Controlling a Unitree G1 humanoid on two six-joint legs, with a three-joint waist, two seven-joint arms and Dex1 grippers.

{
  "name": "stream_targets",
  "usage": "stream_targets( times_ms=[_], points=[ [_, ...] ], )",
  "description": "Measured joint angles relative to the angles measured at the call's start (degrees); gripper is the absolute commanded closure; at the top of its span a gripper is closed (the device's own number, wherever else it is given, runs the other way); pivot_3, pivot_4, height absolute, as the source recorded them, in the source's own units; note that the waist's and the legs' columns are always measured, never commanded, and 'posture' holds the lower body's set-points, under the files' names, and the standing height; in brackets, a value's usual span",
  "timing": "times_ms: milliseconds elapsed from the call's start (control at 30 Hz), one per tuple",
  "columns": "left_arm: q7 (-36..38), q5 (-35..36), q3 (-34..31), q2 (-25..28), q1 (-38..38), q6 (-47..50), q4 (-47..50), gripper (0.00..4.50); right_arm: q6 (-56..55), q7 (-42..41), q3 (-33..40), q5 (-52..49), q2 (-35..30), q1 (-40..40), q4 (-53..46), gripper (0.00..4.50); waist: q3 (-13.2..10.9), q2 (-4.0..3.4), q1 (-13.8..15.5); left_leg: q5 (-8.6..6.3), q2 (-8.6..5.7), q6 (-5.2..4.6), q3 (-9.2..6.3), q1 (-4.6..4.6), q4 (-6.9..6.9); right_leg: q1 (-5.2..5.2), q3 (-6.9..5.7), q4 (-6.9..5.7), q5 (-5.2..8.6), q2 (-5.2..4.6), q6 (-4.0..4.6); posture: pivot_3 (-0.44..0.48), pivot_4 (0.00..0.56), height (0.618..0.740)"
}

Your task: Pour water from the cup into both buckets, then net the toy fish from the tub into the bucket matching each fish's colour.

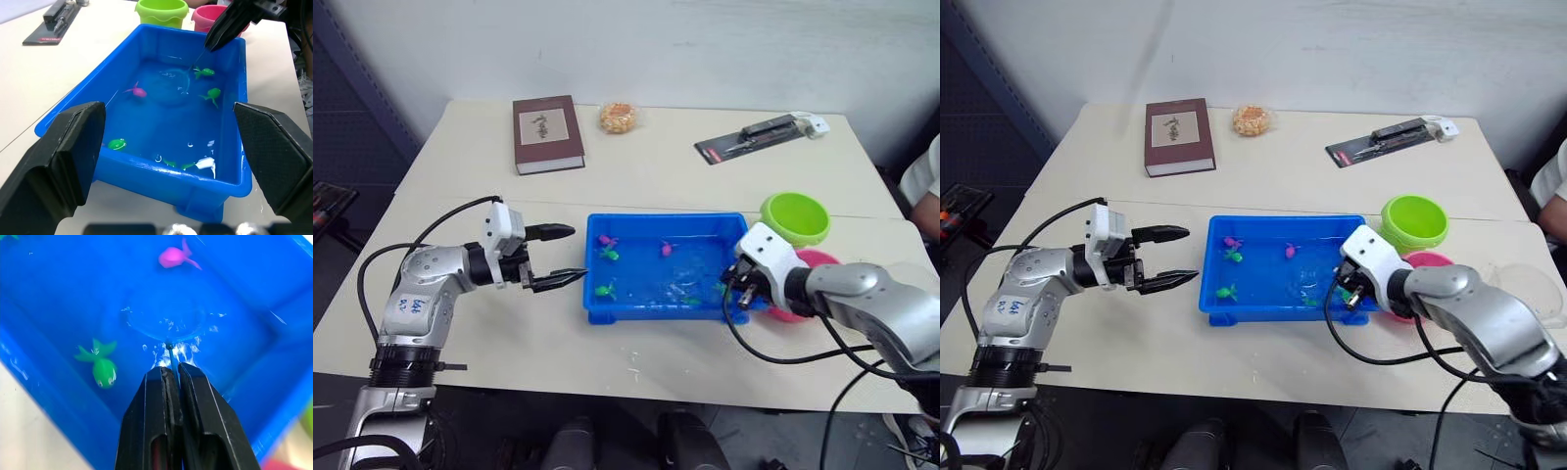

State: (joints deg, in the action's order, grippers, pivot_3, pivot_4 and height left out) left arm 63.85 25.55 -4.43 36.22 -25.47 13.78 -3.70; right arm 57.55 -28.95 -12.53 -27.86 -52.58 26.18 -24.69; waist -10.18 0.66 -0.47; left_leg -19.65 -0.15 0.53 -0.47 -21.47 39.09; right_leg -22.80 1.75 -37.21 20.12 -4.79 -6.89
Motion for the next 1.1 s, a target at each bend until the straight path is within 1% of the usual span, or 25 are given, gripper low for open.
stream_targets(
  times_ms=[67, 167, 333, 433, 500, 667, 700, 833, 1100],
  points=[
    [0.0, 0.0, 0.0, 0.0, 0.1, 0.0, 0.3, 0.04, -0.5, 0.0, -0.4, 1.1, 1.1, 0.6, 1.0, 4.5, 0.0, 0.0, 0.0, 0.0, -0.01, 0.0, 0.0, -0.01, 0.0, -0.01, 0.0, 0.01, 0.0, -0.01, 0.0, 0.0, 0.15, 0.74],
    [-0.6, 0.0, 0.0, -0.3, 0.1, 0.0, 0.7, 0.04, -4.4, -0.2, -1.2, 4.3, 5.3, 1.8, 2.9, 4.5, 0.0, 0.0, 0.0, 0.0, -0.01, 0.0, 0.0, -0.02, 0.01, -0.02, -0.02, -0.04, 0.0, 0.0, 0.0, 0.0, 0.15, 0.74],
    [-1.3, 0.0, 0.0, -0.5, 0.9, 0.0, 1.1, 0.04, -11.9, -1.9, -1.8, 8.3, 5.9, 1.1, 2.9, 4.5, 0.0, 0.0, 0.0, 0.0, -0.02, 0.0, 0.01, -0.04, 0.01, -0.02, -0.02, -0.21, 0.0, 0.0, 0.0, 0.0, 0.15, 0.74],
    [-1.7, 0.0, 0.0, -0.7, 1.0, 0.0, 1.3, 0.04, -14.6, -2.5, -1.1, 9.4, 5.9, -1.0, 2.9, 4.5, 0.0, 0.0, 0.2, 0.0, -0.03, 0.0, 0.0, -0.04, 0.01, -0.02, -0.03, -0.21, 0.0, 0.0, 0.0, 0.0, 0.15, 0.74],
    [-1.9, 0.0, 0.0, -0.8, 1.0, 0.0, 1.5, 0.04, -18.0, -3.6, 0.8, 10.0, 6.0, -3.8, 2.5, 4.5, 0.0, 0.0, 0.2, 0.0, -0.04, -0.01, 0.0, -0.05, 0.01, -0.01, -0.04, -0.21, 0.0, 0.02, 0.0, 0.0, 0.15, 0.74],
    [-1.9, 0.0, 0.3, -1.1, 1.0, 0.1, 2.1, 0.04, -26.9, -9.8, 8.7, 8.6, 4.0, -13.6, -1.9, 4.5, 0.0, 0.0, 0.3, -0.01, -0.04, -0.02, 0.0, -0.05, 0.0, 0.02, -0.04, -0.22, 0.0, 0.11, 0.0, 0.0, 0.15, 0.74],
    [-1.9, 0.1, 0.6, -1.4, 0.6, 0.2, 2.3, 0.04, -29.0, -11.3, 12.4, 7.7, 3.9, -17.5, -3.2, 4.5, 0.0, 0.0, 0.4, -0.01, -0.05, -0.02, -0.01, -0.05, 0.0, 0.04, -0.05, -0.21, -0.01, 0.12, -0.01, 0.0, 0.15, 0.74],
    [-1.8, 0.3, 1.1, -2.1, -0.5, 0.5, 2.5, 0.04, -32.9, -14.8, 21.1, 4.8, 4.1, -26.4, -5.5, 4.5, 0.0, 0.01, 0.4, -0.02, -0.06, -0.04, -0.01, 0.0, 0.02, 0.12, -0.04, -0.21, -0.01, 0.19, -0.02, 0.0, 0.15, 0.74],
    [-0.8, 1.6, 3.9, -6.4, -5.4, 2.7, 2.7, 0.04, -43.0, -19.2, 41.7, -0.3, 11.6, -44.1, -11.2, 4.5, 0.0, 0.01, 0.3, -0.02, -0.07, -0.04, 0.07, 0.11, 0.01, 0.19, 0.0, -0.26, -0.02, 0.29, -0.05, 0.0, 0.15, 0.74]
  ],
)
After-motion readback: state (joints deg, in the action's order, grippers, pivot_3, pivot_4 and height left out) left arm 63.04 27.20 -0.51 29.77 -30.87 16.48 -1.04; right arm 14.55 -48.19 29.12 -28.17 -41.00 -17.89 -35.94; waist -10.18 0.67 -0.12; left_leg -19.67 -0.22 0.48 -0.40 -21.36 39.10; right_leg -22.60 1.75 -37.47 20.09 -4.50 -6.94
